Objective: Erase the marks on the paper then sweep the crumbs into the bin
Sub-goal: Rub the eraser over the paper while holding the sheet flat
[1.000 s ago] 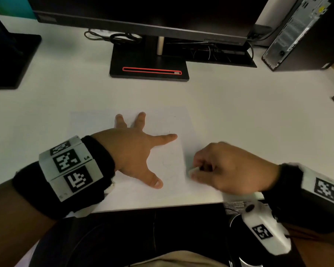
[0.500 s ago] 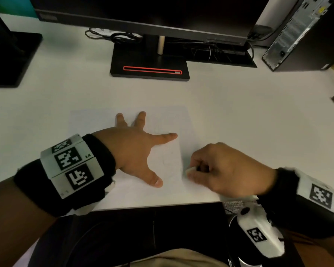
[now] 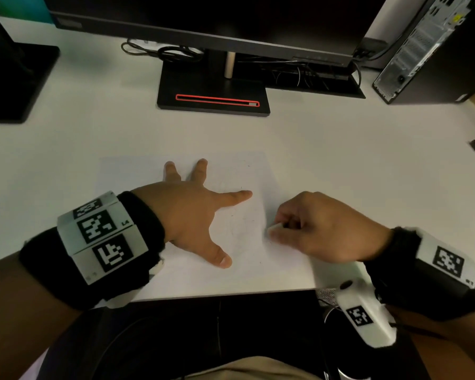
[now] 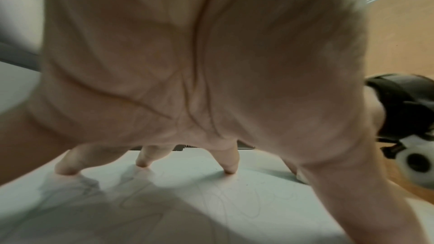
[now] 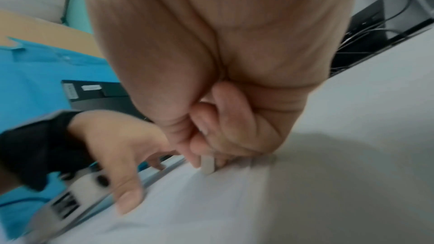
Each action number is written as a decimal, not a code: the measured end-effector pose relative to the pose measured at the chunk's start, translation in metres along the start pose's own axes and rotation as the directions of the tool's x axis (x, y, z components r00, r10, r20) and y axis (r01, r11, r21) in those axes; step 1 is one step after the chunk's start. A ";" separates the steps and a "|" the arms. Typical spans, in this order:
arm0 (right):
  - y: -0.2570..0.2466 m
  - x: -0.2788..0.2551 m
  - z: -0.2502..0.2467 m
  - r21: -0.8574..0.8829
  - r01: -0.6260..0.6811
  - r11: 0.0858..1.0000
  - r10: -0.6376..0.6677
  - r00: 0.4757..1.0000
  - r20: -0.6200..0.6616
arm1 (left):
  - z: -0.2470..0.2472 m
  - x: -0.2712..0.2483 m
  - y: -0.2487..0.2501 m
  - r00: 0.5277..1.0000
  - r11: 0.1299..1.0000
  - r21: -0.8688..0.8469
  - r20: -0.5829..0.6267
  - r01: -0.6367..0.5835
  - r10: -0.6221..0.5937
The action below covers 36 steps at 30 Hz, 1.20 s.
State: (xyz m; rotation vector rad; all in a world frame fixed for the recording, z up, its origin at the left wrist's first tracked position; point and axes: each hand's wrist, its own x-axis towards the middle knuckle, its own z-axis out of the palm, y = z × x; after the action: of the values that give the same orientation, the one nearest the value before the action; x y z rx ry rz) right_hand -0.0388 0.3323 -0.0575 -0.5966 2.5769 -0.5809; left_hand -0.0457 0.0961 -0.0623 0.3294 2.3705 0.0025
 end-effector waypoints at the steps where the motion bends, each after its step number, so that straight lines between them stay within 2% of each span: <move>1: -0.003 -0.002 0.002 -0.017 0.030 0.999 -0.030 0.999 0.020 | 0.000 -0.001 0.000 1.000 1.000 0.000 0.000 0.002 -0.002; 4: -0.017 -0.014 0.012 -0.039 0.112 0.993 -0.104 0.981 0.165 | 0.002 -0.001 -0.001 1.000 1.000 0.002 0.002 -0.001 0.001; 5: -0.015 -0.012 0.010 -0.033 0.097 0.995 -0.091 0.982 0.165 | 0.001 -0.001 -0.001 1.000 1.000 0.002 0.001 -0.001 0.001; 7: -0.002 -0.005 0.001 -0.021 0.023 1.000 -0.021 0.996 0.082 | 0.001 0.000 -0.001 1.000 1.000 0.003 -0.001 -0.004 0.004; 9: 0.002 -0.002 -0.002 -0.018 0.005 1.000 -0.004 1.000 0.024 | 0.000 0.000 -0.001 1.000 1.000 0.001 -0.003 -0.003 0.003; 12: -0.013 -0.010 0.009 -0.042 0.087 0.995 -0.081 0.989 0.127 | 0.000 0.000 0.000 1.000 1.000 0.007 0.001 0.002 -0.002; 14: -0.013 -0.006 0.007 -0.036 0.073 0.997 -0.066 0.985 0.159 | 0.000 0.001 -0.001 1.000 1.000 0.015 0.001 -0.001 0.001; 16: -0.002 0.006 -0.004 -0.023 -0.009 1.000 0.010 0.998 0.067 | 0.000 0.000 -0.001 1.000 1.000 0.014 0.002 0.000 0.000; 18: 0.002 0.013 -0.007 -0.028 -0.031 0.999 0.031 0.999 -0.008 | 0.000 0.000 -0.001 1.000 1.000 0.011 0.004 0.001 -0.001; 21: -0.013 0.005 0.006 -0.071 0.064 0.995 -0.057 0.994 0.098 | 0.000 0.000 -0.001 1.000 1.000 0.011 0.005 0.000 0.000; 23: -0.015 0.005 0.006 -0.068 0.071 0.995 -0.059 0.986 0.158 | 0.000 0.000 -0.001 1.000 1.000 0.012 0.004 -0.005 0.004; 27: 0.000 0.016 -0.009 -0.028 -0.029 0.999 0.028 1.000 -0.002 | -0.001 -0.001 0.000 1.000 1.000 0.014 0.006 0.001 -0.001; 28: -0.003 0.013 -0.005 -0.043 -0.006 0.999 0.007 1.000 0.010 | -0.001 -0.001 -0.001 1.000 1.000 0.016 0.004 0.002 -0.002; 31: -0.016 0.002 0.008 -0.077 0.069 0.995 -0.056 0.986 0.158 | -0.001 -0.001 -0.001 1.000 1.000 0.015 0.004 -0.004 0.004; 32: -0.014 0.005 0.006 -0.070 0.051 0.996 -0.040 0.987 0.153 | -0.001 -0.001 -0.001 1.000 1.000 0.016 0.005 -0.005 0.004; 34: -0.004 0.013 -0.003 -0.041 -0.022 0.999 0.023 0.999 0.045 | 0.000 -0.001 -0.001 1.000 1.000 0.014 0.009 -0.003 0.003; 36: -0.004 0.014 -0.003 -0.036 -0.028 0.999 0.028 1.000 -0.006 | 0.000 -0.001 -0.001 1.000 1.000 0.009 0.011 0.000 0.000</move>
State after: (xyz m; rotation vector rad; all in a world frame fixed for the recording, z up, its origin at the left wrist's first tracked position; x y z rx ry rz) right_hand -0.0501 0.3231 -0.0577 -0.5706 2.6019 -0.5284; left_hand -0.0450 0.0943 -0.0615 0.3330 2.3605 -0.0103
